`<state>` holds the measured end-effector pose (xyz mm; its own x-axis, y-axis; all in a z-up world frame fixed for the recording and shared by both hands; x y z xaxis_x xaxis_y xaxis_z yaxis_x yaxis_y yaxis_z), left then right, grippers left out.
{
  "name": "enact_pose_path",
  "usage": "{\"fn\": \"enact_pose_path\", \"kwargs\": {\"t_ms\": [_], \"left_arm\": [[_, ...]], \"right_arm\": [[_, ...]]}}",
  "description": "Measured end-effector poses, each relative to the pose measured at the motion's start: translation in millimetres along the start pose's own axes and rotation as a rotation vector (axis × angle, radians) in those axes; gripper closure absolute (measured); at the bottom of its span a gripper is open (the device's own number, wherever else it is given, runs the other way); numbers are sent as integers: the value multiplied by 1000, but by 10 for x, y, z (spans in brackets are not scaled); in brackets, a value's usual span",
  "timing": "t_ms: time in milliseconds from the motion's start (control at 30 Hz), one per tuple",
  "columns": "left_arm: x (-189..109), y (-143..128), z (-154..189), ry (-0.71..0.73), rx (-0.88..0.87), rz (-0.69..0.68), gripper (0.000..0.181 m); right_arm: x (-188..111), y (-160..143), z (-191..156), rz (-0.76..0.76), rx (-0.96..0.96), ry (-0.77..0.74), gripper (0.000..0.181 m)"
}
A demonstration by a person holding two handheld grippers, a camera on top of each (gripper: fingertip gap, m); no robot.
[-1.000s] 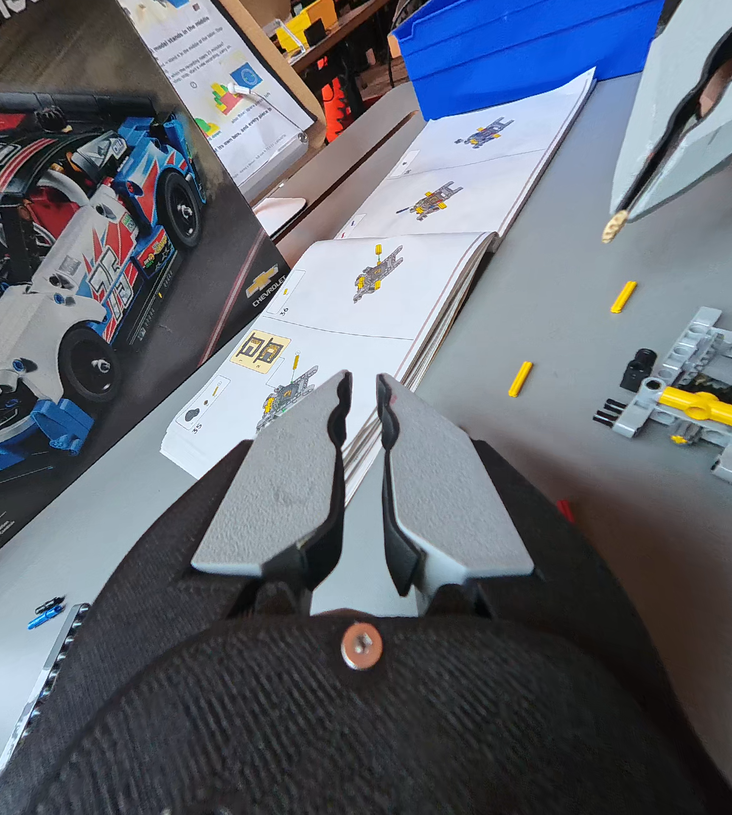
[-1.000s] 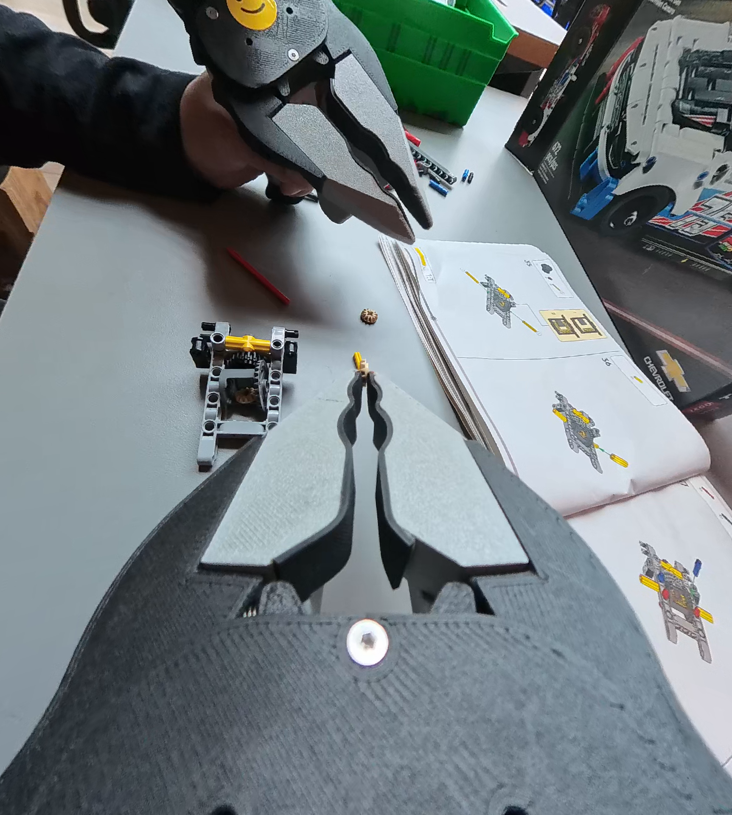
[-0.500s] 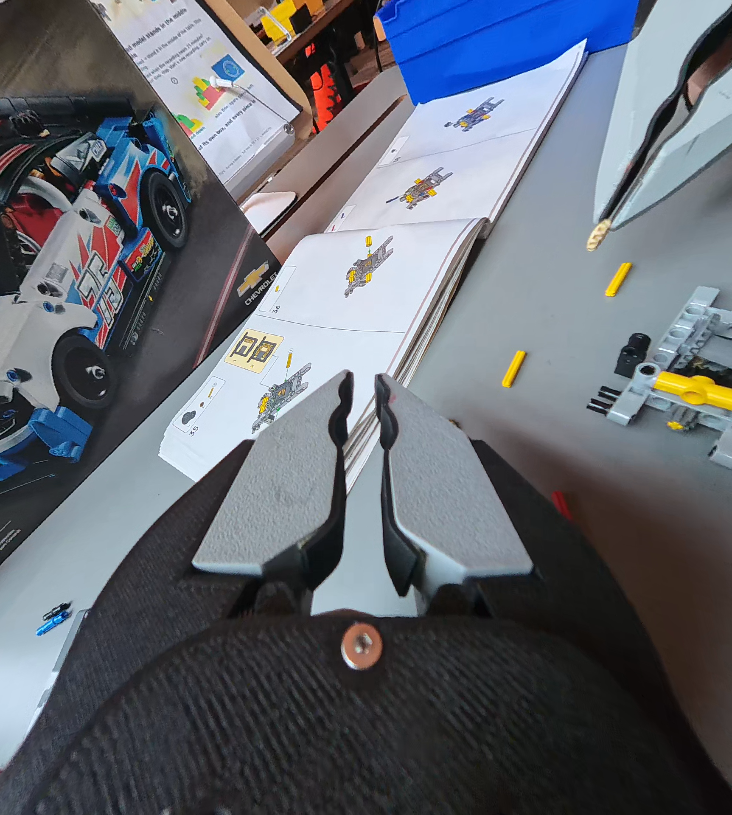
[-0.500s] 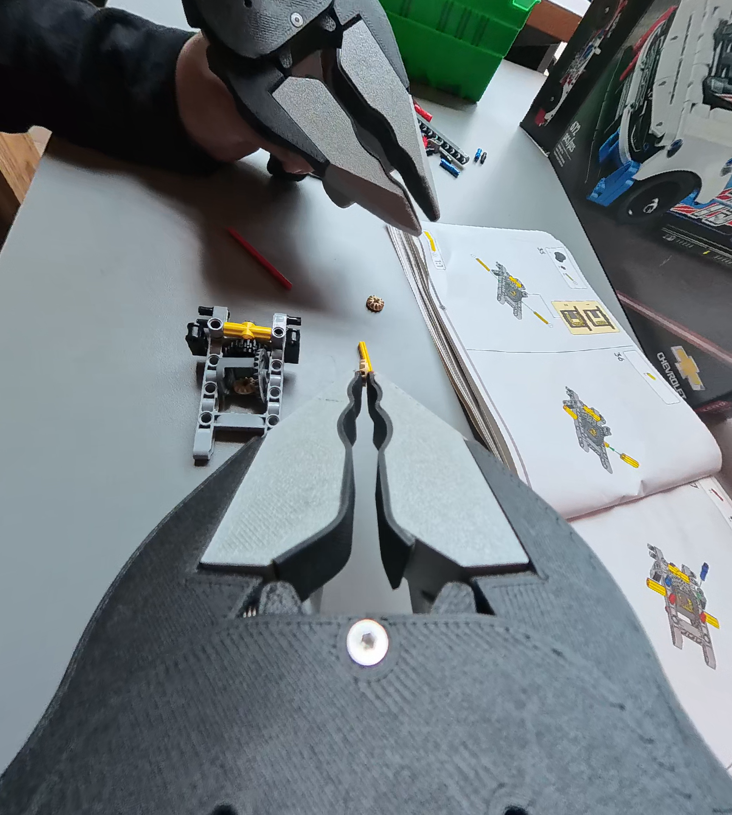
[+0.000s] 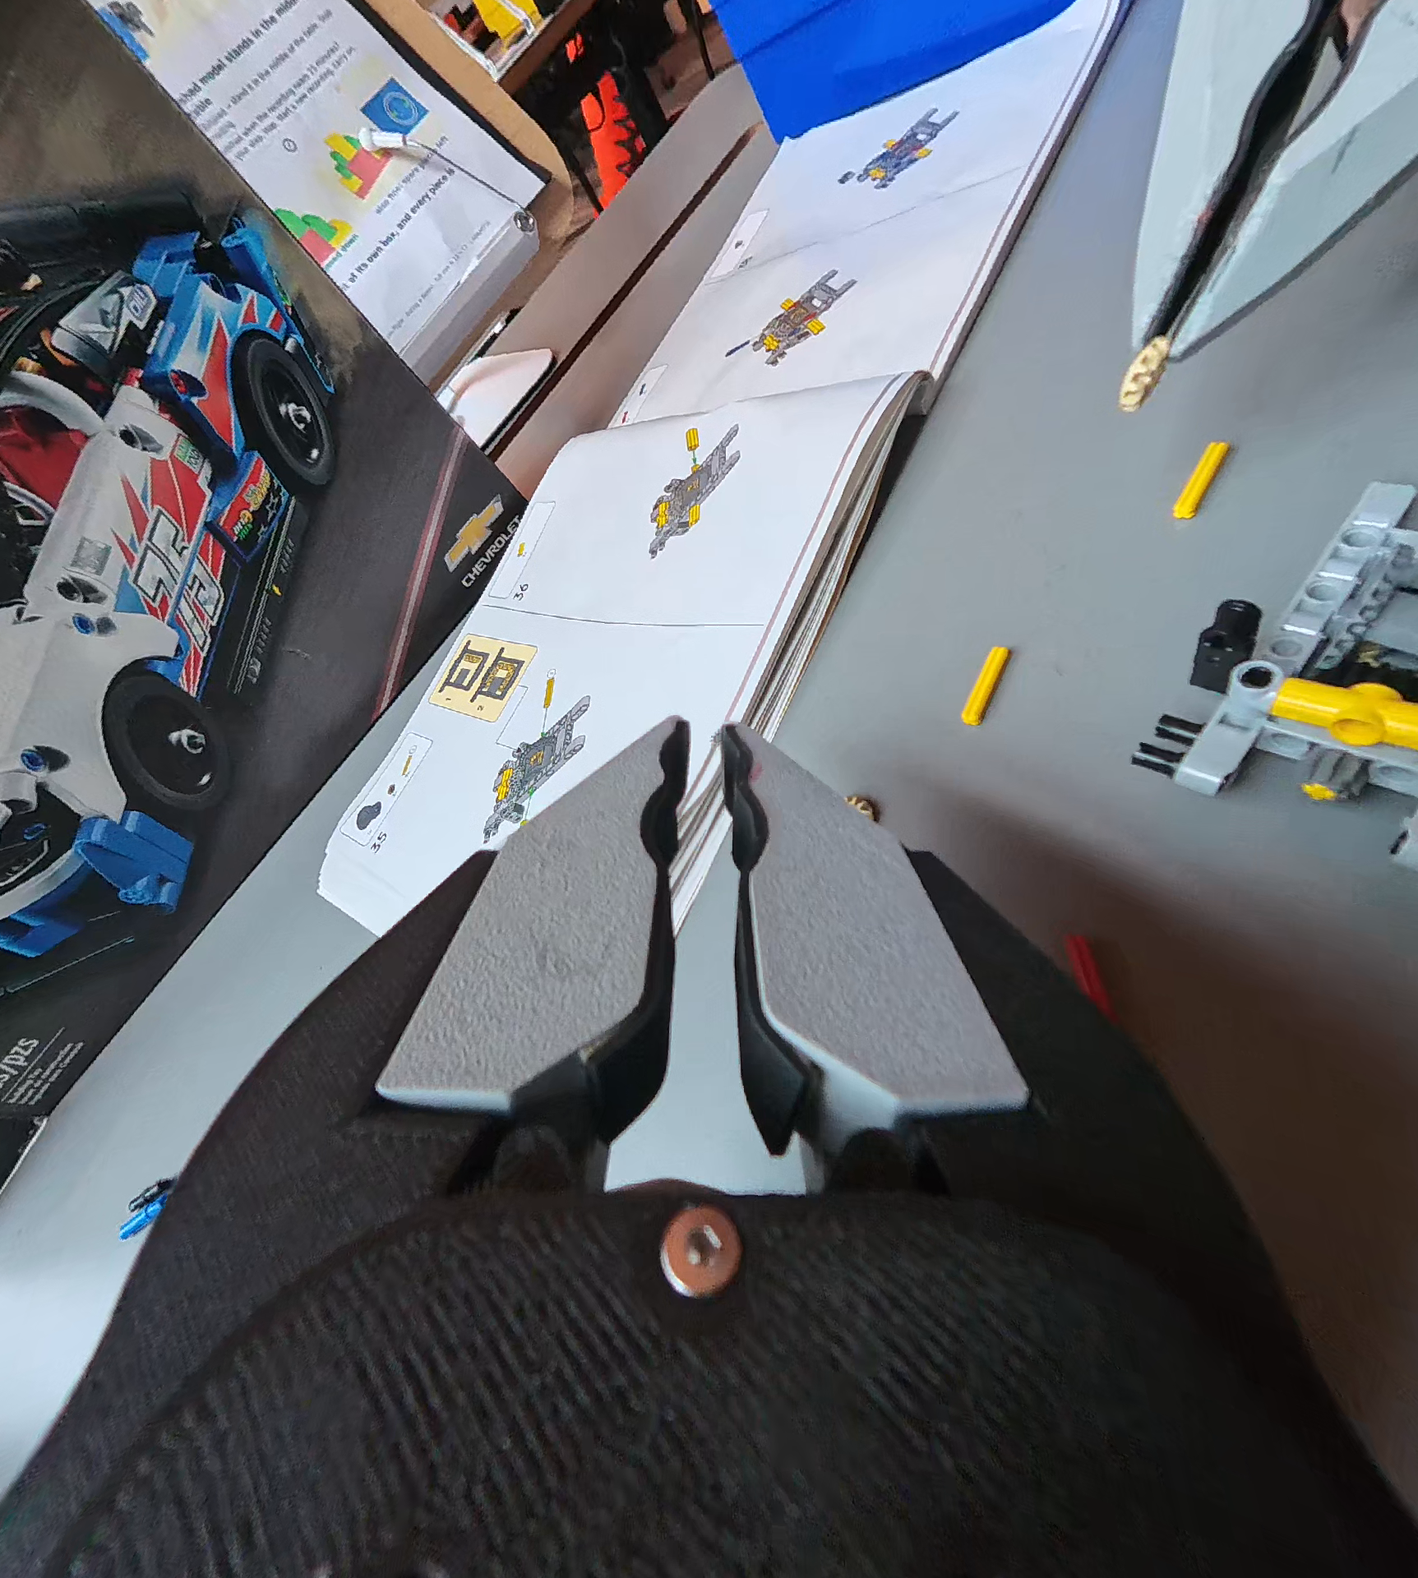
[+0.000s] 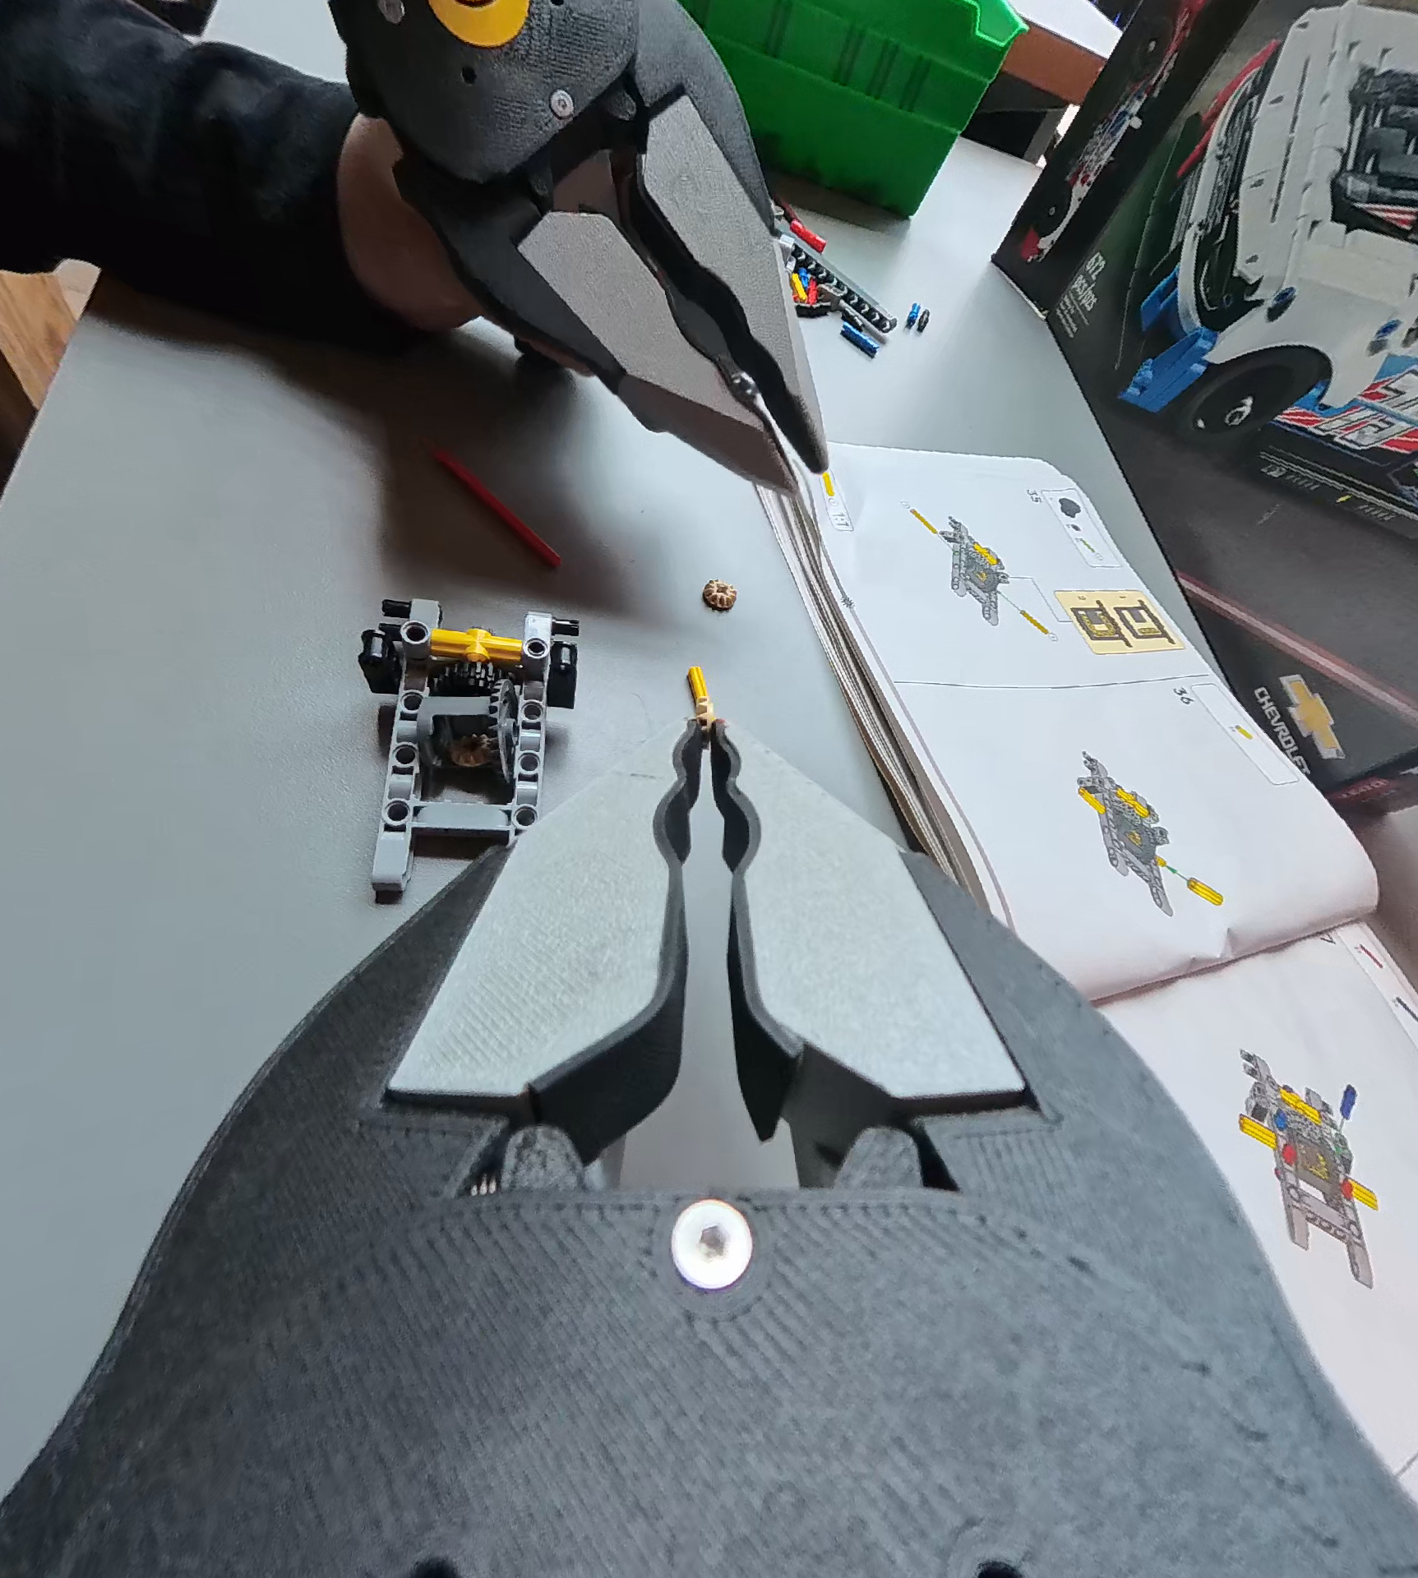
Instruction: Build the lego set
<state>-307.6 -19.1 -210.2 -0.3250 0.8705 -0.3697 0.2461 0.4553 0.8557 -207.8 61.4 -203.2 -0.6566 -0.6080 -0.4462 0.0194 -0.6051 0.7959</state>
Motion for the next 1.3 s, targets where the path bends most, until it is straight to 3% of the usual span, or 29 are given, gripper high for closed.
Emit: {"fn": "enact_pose_path", "kwargs": {"t_ms": [267,367,467,500,533,600,733,867,933,1033,1200,1300], "left_arm": [[-10,15,-22,12,-27,2,177],[-184,-36,-324,92,-74,-98,180],[-687,-433,-914,154,-179,-437,169],[-911,-591,-1155,201,-266,-522,146],[-1131,-749,-1348,220,-356,-593,136],[-1468,-1002,-1690,259,-489,-654,148],[-1628,-1429,-1820,137,-737,-724,141],[-1574,-1756,-1801,98,-746,-818,148],[-1552,-1750,-1814,85,-776,-809,158],[-1541,-1661,-1799,51,-792,-837,158],[-1549,-1187,-2016,82,-744,-723,158],[-1509,-1038,-2055,82,-729,-701,158]], "right_arm": [[-11,-43,52,-5,24,-15,181],[-17,-64,71,-10,32,-22,181],[-30,-69,83,-6,42,-25,181],[-31,-70,85,-4,45,-25,181],[-29,-67,82,-2,48,-22,181],[-20,-49,63,5,49,-9,181],[9,-21,0,4,27,11,181],[8,-5,-24,-1,7,9,181],[-7,-2,-16,2,7,2,181],[-21,-3,1,7,18,1,181],[-24,13,-23,9,7,9,181],[-23,23,-42,4,-9,8,181]]}}
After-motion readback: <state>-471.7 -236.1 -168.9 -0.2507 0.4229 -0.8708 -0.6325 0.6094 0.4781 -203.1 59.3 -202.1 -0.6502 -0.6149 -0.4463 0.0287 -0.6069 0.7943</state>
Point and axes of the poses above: each gripper's, where its closed fingertips meet, x out along the fingers, y out of its top, z = x × y across the jaws, the point moved 2 cm from there along -x, back along the fingers, and after that the axes turned 9 degrees about -x, right-handed, at the moved point
